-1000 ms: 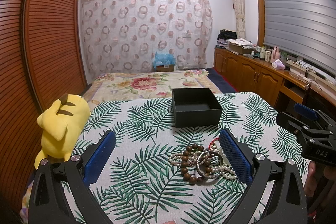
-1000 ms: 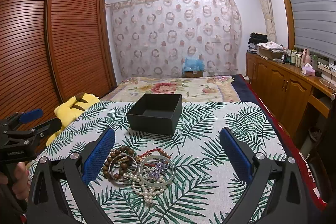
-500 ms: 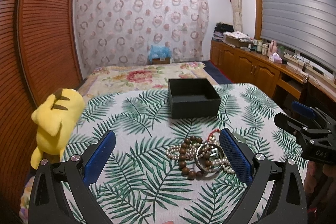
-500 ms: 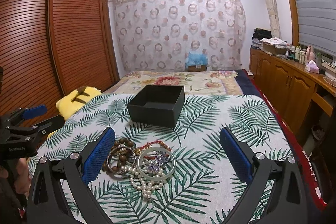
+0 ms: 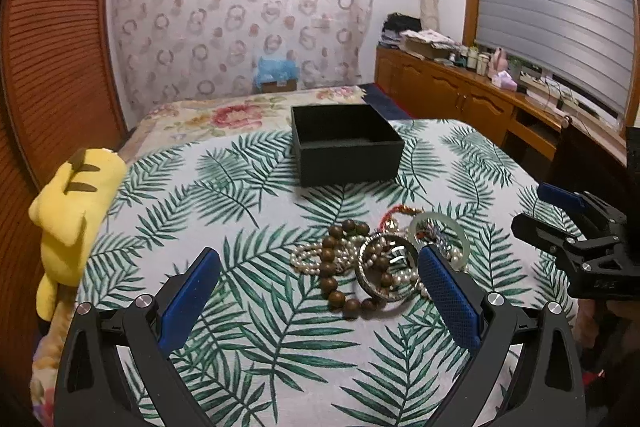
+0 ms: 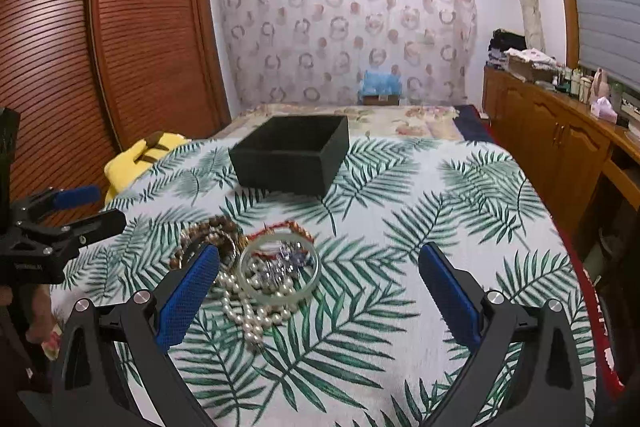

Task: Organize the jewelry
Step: 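Lower the left tool onto the silver bangle and close its fingers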

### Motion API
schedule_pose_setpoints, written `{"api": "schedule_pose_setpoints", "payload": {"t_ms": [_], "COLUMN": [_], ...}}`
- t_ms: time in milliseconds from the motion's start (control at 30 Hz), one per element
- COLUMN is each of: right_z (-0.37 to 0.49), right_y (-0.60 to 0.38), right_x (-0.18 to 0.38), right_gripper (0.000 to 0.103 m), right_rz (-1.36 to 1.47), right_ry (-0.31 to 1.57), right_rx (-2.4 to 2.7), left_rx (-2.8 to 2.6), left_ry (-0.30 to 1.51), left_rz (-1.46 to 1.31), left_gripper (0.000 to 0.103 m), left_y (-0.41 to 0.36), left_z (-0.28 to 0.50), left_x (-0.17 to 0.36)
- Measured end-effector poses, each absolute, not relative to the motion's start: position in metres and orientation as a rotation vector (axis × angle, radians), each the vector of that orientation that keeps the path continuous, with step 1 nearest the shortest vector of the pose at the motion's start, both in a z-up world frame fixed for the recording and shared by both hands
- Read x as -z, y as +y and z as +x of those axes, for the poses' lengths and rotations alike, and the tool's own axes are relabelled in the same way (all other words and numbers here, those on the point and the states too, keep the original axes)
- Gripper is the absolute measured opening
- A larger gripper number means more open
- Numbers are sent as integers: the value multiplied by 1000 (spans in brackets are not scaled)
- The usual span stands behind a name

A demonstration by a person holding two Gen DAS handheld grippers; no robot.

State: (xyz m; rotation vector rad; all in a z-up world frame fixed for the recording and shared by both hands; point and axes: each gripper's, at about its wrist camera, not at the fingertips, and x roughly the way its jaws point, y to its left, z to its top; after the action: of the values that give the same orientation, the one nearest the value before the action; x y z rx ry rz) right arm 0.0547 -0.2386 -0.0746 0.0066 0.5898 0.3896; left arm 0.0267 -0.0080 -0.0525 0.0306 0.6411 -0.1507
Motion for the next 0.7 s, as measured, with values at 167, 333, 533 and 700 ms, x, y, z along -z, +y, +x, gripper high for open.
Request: {"api": "schedule_pose_setpoints", "payload": {"t_ms": [167, 333, 533, 700], "right_z": [58, 60, 60, 59], "right_y": [-239, -240, -239, -239], "right_x": [86, 93, 102, 103], "right_gripper": [98, 95, 95, 95], "right_rz": [5, 1, 6, 0], "right_ry": [627, 647, 668, 657], "right_rx": [-417, -418, -427, -432], "left_rx": [206, 217, 251, 316], "left_ry": [669, 712, 751, 784], "left_rz": [31, 41, 51, 13], "left_gripper": [95, 95, 95, 67], "left_y": [-14, -20, -24, -25], "left_z": [31, 39, 49, 60], "left_x": [65, 78, 88, 92]}}
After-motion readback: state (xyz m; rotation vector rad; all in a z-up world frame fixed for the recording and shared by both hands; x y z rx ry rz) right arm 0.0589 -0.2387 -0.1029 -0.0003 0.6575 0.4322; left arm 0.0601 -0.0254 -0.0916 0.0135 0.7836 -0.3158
